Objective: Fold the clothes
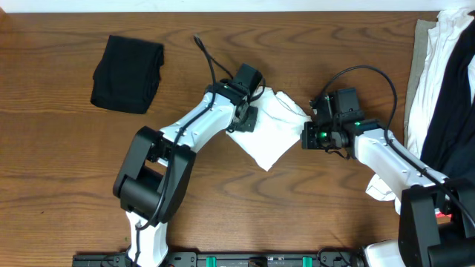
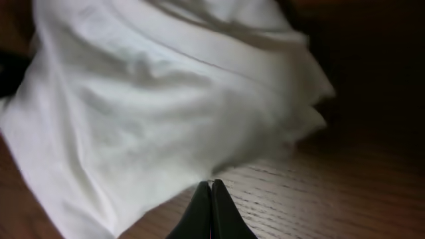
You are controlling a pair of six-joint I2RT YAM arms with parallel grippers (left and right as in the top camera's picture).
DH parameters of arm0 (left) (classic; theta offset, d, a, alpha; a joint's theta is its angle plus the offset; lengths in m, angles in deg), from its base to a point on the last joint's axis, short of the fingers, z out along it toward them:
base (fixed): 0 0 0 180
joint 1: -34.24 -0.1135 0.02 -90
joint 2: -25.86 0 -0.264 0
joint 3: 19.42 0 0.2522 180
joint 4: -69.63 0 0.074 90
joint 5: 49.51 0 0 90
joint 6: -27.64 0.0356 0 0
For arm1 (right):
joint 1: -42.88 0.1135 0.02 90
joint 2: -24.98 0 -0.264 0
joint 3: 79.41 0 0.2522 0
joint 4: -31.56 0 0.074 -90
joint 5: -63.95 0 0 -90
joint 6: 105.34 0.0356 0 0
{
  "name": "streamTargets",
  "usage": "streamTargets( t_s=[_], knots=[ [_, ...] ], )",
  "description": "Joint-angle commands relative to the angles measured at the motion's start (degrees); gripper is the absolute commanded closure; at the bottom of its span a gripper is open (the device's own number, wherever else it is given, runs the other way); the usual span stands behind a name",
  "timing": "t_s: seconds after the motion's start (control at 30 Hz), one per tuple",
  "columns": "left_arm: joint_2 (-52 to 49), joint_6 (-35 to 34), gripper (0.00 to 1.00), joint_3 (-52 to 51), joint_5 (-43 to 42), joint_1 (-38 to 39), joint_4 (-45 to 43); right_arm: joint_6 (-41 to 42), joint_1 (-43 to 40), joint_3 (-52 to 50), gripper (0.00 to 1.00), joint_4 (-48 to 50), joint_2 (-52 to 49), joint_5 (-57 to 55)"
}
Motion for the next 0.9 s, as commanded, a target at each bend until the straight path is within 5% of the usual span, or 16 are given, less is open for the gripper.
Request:
streamTargets(
  t_s=[0.0,0.33,0.43,0.57,0.67,0.87],
  knots=[
    [-0.2,-2.8,0.94,-0.5,0.8,-0.2,3.8,-0.9,-1.7,0.7,0.99,-0.1,0.6,0.6],
    [5.1,-3.2,0.94,-0.3,-6.4,-0.3,9.6,-0.9,-3.9,0.7,0.99,-1.0,0.6,1.0],
    [9.0,-3.2,0.94,0.7,-6.4,-1.1,9.6,-3.8,-3.9,0.9,0.99,-0.3,1.0,9.2],
    [13.8,-3.2,0.69,0.9,-6.4,-2.8,9.5,-5.9,-3.0,2.0,0.99,0.9,2.6,16.7],
    [14.6,-3.1,0.39,0.9,-6.4,-3.8,9.8,-5.8,-1.8,2.3,0.99,2.2,2.8,17.2],
    [13.1,-2.0,0.35,0.9,-6.6,-5.6,10.1,-5.8,1.9,2.3,0.99,4.9,1.2,17.0]
  ],
)
